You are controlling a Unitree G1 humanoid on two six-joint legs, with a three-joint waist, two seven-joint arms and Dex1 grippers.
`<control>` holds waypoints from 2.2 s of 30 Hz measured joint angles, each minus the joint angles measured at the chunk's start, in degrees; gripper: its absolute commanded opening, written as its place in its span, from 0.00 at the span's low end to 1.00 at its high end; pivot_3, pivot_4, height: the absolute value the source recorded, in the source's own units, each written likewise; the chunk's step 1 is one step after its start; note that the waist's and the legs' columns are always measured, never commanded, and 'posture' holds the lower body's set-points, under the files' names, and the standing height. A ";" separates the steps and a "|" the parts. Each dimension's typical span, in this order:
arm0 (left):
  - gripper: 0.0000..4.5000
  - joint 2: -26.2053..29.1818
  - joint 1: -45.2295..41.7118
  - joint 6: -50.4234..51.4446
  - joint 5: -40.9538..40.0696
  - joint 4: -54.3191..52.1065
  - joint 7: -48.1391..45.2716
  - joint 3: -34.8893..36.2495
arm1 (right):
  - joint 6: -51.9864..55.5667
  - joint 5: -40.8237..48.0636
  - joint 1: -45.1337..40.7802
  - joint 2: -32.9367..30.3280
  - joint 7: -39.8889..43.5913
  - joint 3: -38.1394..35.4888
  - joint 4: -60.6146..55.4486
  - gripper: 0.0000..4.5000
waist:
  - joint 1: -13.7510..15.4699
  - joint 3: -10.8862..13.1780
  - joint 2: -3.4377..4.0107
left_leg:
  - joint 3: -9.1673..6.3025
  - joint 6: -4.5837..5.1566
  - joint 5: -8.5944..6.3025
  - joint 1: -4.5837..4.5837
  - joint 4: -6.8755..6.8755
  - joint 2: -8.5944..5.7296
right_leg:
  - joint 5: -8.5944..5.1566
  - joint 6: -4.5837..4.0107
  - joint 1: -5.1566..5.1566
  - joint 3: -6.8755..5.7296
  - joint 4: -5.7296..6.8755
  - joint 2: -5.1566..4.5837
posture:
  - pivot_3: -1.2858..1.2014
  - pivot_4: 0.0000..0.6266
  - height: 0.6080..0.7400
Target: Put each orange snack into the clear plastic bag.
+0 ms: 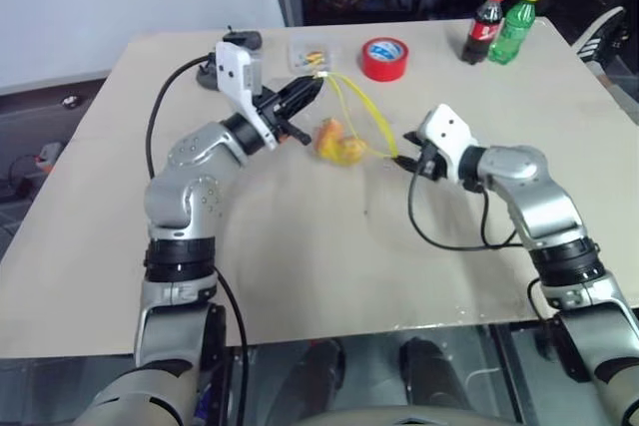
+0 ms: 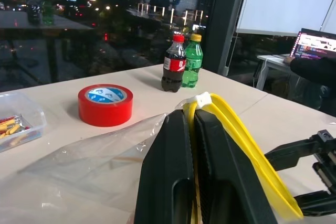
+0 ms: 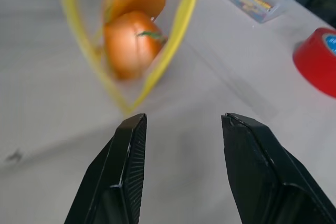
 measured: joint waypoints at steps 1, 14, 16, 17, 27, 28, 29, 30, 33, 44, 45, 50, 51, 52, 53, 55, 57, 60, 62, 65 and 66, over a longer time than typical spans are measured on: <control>0.00 0.00 0.01 0.04 0.00 -0.14 -0.01 -0.01 | 0.06 0.82 0.47 -0.33 0.83 -0.11 -0.51 0.51 | -0.05 0.00 0.00 | 0.00 0.00 0.00 0.00 0.00 0.01 | 0.00 0.00 0.00 0.00 0.00 0.01 | 0.52 0.24 1.00; 0.00 0.02 1.02 0.06 0.04 -1.11 -0.60 -0.21 | 0.00 3.27 -1.22 3.43 1.00 -0.07 1.06 0.51 | -0.01 0.00 0.00 | 0.01 0.00 0.00 0.02 0.00 0.02 | 0.00 0.00 0.00 0.01 0.02 0.01 | 0.52 0.24 1.00; 0.00 0.02 1.79 0.06 0.05 -1.83 -0.61 -0.36 | 0.02 3.76 -1.67 4.16 0.86 -0.10 1.59 0.31 | -0.04 0.00 0.00 | 0.00 0.00 0.00 0.01 0.00 0.02 | 0.00 0.00 0.00 0.01 0.02 0.01 | 0.52 0.24 1.00; 0.00 0.02 1.82 0.06 0.05 -1.93 -0.61 -0.37 | 0.09 3.94 -1.74 4.31 0.74 -0.12 1.81 0.19 | 0.00 0.00 0.00 | -0.01 0.00 0.00 0.01 0.00 0.02 | 0.00 0.00 0.00 0.00 0.02 0.01 | 0.52 0.24 1.00; 0.00 -0.07 -1.42 -1.63 2.44 2.10 -0.69 -2.96 | -5.32 -0.69 -10.49 -0.57 -4.34 -1.18 12.98 0.02 | 0.32 0.05 -0.02 | 0.02 -0.01 0.01 -0.01 0.01 -0.03 | 0.01 0.00 -0.01 -0.01 0.04 -0.01 | 0.52 0.24 1.00; 0.00 -0.02 -2.65 -2.99 3.51 3.63 -1.15 -3.83 | -7.79 -2.45 -12.52 -2.42 -5.69 -1.18 14.06 0.02 | 0.34 0.05 -0.02 | 0.02 -0.01 0.00 -0.01 0.01 -0.03 | 0.00 0.00 -0.01 -0.01 0.03 -0.01 | 0.52 0.24 1.00; 0.00 0.06 -3.38 -4.02 4.13 4.23 -1.57 -4.54 | -9.49 -3.77 -14.10 -3.54 -6.72 -1.30 14.64 0.02 | 0.31 0.05 -0.02 | 0.03 -0.01 0.00 -0.02 -0.01 -0.03 | 0.00 0.00 -0.01 -0.01 -0.01 -0.01 | 0.52 0.24 1.00; 0.00 0.09 -4.04 -5.25 4.83 4.56 -2.00 -5.00 | -11.25 -4.97 -15.35 -4.58 -7.74 -1.33 14.86 0.02 | 0.26 0.04 -0.03 | 0.04 -0.01 0.00 -0.02 -0.01 -0.01 | 0.00 0.00 0.00 -0.01 -0.05 0.00 | 0.52 0.24 1.00; 0.00 1.32 -4.51 -8.86 6.92 4.56 -3.57 -6.97 | -14.05 -6.76 -14.92 -6.48 -9.03 -1.35 13.44 0.02 | -0.15 0.04 -0.03 | 0.12 0.00 0.00 -0.01 -0.11 0.01 | -0.01 0.00 -0.02 0.07 -0.18 0.00 | 0.52 0.24 1.00; 0.00 6.83 24.87 -23.48 22.02 -12.32 -3.64 -16.14 | -11.61 -17.24 15.79 -12.48 -11.04 2.65 -8.75 0.33 | 1.15 0.05 0.02 | 0.26 0.32 -0.19 0.13 -0.12 0.01 | -0.01 0.00 0.00 0.23 -0.08 -0.03 | 0.52 0.24 1.00; 0.00 7.14 26.45 -24.83 22.89 -12.38 -3.16 -15.79 | -11.28 -18.22 18.77 -14.09 -10.98 2.31 -9.82 0.45 | 1.57 0.05 0.03 | 0.28 0.32 -0.19 0.14 -0.06 0.02 | -0.01 0.01 0.03 0.23 -0.07 -0.01 | 0.52 0.24 1.00; 0.00 7.63 27.41 -28.76 25.87 -12.26 -2.35 -15.80 | -11.45 -15.82 24.68 -14.54 -9.88 -0.92 -16.90 0.66 | 1.59 0.05 0.03 | 0.31 0.32 -0.19 0.29 0.01 0.04 | -0.02 0.04 0.26 0.25 -0.08 -0.02 | 0.52 0.24 1.00; 0.00 7.65 27.30 -29.26 26.21 -12.17 -2.14 -15.75 | -11.74 -14.52 24.86 -14.66 -9.11 -2.14 -19.09 0.66 | 1.53 0.05 0.03 | 0.31 0.33 -0.19 0.29 0.01 0.04 | -0.02 0.05 0.26 0.25 -0.08 -0.01 | 0.52 0.24 1.00; 0.00 7.68 27.16 -29.65 26.47 -12.11 -1.96 -15.75 | -12.09 -13.98 24.79 -14.86 -8.60 -2.68 -20.46 0.66 | 1.51 0.05 0.03 | 0.30 0.33 -0.19 0.29 0.01 0.05 | -0.02 0.05 0.25 0.24 -0.09 -0.01 | 0.52 0.24 1.00; 0.00 7.73 26.92 -30.08 26.77 -12.09 -1.82 -15.74 | -12.70 -13.38 24.59 -15.15 -7.93 -2.95 -22.16 0.66 | 1.53 0.05 0.02 | 0.27 0.33 -0.19 0.29 0.00 0.05 | -0.02 0.05 0.26 0.19 -0.09 0.00 | 0.52 0.24 1.00; 0.00 8.20 26.22 -30.89 27.73 -12.03 -1.71 -15.61 | -12.85 -13.18 21.87 -13.37 -7.02 -1.39 -25.71 0.66 | 1.35 0.05 0.02 | 0.27 0.32 -0.19 0.29 -0.01 0.11 | -0.02 0.04 0.25 0.17 -0.10 0.06 | 0.52 0.24 1.00; 0.00 8.31 25.62 -31.28 28.32 -12.02 -1.70 -15.62 | -13.31 -15.34 16.89 -9.30 -6.64 3.65 -27.01 0.66 | 1.11 0.05 0.02 | 0.31 0.31 -0.19 0.33 -0.03 0.19 | -0.02 0.04 0.26 0.19 -0.09 0.12 | 0.52 0.24 1.00; 0.00 8.30 25.11 -31.39 28.46 -11.98 -1.70 -15.68 | -14.20 -17.71 11.21 -3.11 -6.25 10.89 -26.25 0.66 | 1.37 0.05 0.01 | 0.24 0.31 -0.19 0.29 -0.03 0.18 | -0.02 0.03 0.26 0.13 -0.14 0.12 | 0.52 0.24 1.00; 0.00 8.26 24.74 -31.19 28.51 -11.97 -1.78 -15.84 | -15.29 -19.99 6.43 0.98 -6.28 15.13 -22.02 0.66 | 1.53 0.05 0.00 | 0.20 0.22 -0.13 0.25 0.00 0.10 | -0.01 0.02 0.25 0.11 -0.16 0.07 | 0.52 0.24 1.00; 0.00 8.31 24.61 -31.06 28.50 -12.00 -1.87 -15.83 | -16.72 -21.81 3.24 3.48 -6.41 17.12 -18.10 0.61 | 1.64 0.05 -0.01 | 0.09 0.08 -0.05 0.21 0.00 0.05 | 0.00 0.02 0.25 0.04 -0.16 0.04 | 0.52 0.24 1.00; 0.00 8.32 24.60 -31.04 28.50 -12.00 -1.89 -15.83 | -16.87 -22.03 2.72 3.95 -6.49 17.34 -17.28 0.56 | 1.62 0.05 -0.01 | 0.07 0.07 -0.05 0.21 -0.01 0.05 | 0.00 0.01 0.25 0.03 -0.16 0.04 | 0.52 0.24 1.00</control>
